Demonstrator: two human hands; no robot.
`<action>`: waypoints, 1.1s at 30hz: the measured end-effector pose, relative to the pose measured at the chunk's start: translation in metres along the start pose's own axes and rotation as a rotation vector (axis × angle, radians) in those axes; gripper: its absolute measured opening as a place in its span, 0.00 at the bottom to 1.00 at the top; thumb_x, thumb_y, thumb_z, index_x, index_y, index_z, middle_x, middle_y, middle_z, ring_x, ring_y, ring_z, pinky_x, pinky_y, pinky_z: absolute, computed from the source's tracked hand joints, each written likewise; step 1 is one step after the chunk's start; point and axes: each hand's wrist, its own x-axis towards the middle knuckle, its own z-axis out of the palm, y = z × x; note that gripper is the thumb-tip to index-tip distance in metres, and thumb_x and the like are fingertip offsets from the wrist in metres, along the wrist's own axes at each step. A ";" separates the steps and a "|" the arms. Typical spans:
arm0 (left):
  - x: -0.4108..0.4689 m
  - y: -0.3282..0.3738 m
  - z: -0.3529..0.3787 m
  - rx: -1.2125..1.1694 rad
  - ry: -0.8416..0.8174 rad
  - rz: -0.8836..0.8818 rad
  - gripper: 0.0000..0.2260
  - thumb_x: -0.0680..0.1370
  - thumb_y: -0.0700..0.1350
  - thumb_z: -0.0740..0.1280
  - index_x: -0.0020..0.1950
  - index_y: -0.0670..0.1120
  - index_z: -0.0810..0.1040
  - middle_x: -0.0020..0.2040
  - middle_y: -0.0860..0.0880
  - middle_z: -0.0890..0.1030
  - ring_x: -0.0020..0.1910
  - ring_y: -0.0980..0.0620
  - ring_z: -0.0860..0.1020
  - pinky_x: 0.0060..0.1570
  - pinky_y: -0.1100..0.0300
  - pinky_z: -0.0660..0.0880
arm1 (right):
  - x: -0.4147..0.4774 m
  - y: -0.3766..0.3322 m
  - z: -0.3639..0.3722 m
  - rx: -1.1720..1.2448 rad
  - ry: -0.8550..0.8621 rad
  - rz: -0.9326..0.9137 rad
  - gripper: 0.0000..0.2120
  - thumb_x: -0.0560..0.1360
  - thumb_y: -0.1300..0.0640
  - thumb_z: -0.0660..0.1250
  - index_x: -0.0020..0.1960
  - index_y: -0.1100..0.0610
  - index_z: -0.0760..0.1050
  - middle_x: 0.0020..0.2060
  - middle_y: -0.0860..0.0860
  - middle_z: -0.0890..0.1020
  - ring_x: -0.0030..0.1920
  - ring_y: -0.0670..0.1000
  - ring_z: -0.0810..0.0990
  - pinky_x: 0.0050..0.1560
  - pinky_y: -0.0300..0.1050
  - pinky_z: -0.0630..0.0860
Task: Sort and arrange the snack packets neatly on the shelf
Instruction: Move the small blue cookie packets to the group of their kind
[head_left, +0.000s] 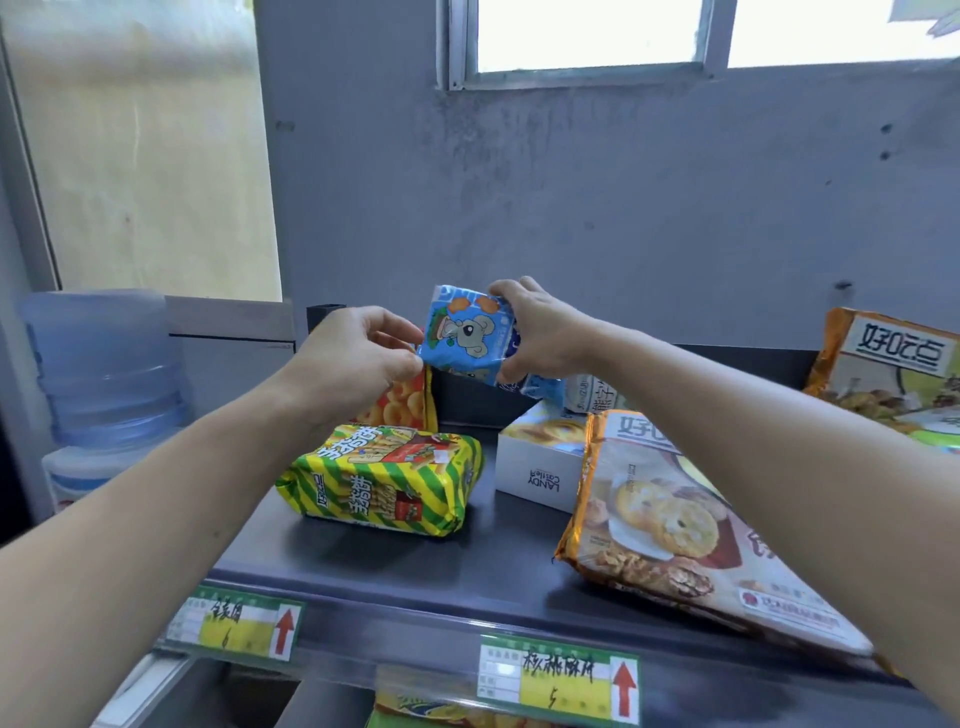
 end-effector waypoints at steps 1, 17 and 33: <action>0.000 0.002 0.002 -0.001 0.002 0.008 0.07 0.75 0.36 0.67 0.50 0.45 0.78 0.46 0.46 0.80 0.41 0.51 0.77 0.44 0.57 0.75 | -0.004 0.002 -0.005 -0.010 0.021 -0.019 0.45 0.62 0.55 0.77 0.73 0.55 0.58 0.61 0.51 0.66 0.60 0.55 0.70 0.63 0.52 0.71; -0.012 0.062 0.073 -0.089 -0.125 0.084 0.09 0.74 0.37 0.69 0.53 0.44 0.77 0.47 0.47 0.80 0.49 0.47 0.79 0.58 0.49 0.76 | -0.089 0.070 -0.086 0.177 0.212 0.115 0.37 0.63 0.59 0.78 0.67 0.54 0.64 0.59 0.50 0.68 0.54 0.47 0.71 0.51 0.39 0.72; -0.008 0.102 0.134 -0.176 -0.204 0.043 0.36 0.71 0.42 0.74 0.74 0.46 0.59 0.69 0.43 0.66 0.58 0.50 0.70 0.53 0.58 0.68 | -0.139 0.097 -0.113 -0.470 0.133 -0.158 0.36 0.72 0.55 0.70 0.74 0.49 0.56 0.68 0.47 0.68 0.73 0.51 0.54 0.74 0.52 0.39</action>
